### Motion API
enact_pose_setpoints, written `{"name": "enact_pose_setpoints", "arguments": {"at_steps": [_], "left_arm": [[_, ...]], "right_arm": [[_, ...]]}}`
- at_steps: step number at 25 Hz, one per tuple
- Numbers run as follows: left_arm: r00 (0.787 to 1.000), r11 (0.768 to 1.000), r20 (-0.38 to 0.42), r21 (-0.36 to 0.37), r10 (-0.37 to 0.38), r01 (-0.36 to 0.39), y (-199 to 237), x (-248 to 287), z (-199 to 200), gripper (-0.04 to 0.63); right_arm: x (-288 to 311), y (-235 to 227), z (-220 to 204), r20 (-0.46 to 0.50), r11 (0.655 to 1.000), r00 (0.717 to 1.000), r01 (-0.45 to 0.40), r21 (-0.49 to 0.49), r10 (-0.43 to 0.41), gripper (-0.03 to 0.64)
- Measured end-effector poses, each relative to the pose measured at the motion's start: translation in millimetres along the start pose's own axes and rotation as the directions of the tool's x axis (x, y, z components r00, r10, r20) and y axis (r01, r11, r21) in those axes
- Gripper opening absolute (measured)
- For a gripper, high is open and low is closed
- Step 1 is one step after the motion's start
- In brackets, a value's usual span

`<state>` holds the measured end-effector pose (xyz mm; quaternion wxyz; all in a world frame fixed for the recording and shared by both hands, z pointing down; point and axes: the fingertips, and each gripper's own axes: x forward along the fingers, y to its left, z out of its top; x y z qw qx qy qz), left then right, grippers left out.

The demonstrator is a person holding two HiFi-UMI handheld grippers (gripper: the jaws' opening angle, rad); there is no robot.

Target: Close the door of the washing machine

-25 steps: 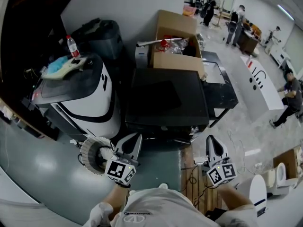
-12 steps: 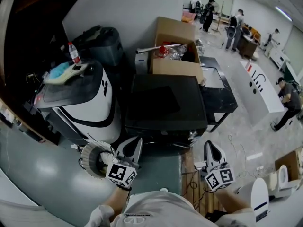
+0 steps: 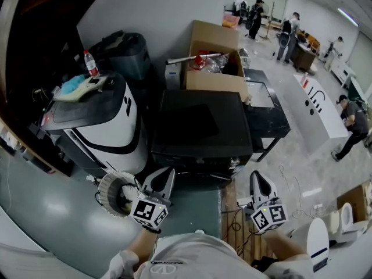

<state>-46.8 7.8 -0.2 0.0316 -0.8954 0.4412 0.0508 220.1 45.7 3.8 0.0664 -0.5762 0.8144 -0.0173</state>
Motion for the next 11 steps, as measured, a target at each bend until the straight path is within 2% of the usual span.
{"name": "enact_pose_setpoints", "arguments": {"at_steps": [11], "left_arm": [[1.000, 1.000, -0.021, 0.009, -0.013, 0.014, -9.0, 8.9, -5.1, 0.003]], "right_arm": [[-2.8, -10.2, -4.0, -0.010, 1.000, 1.000, 0.011, 0.005, -0.011, 0.009]]}}
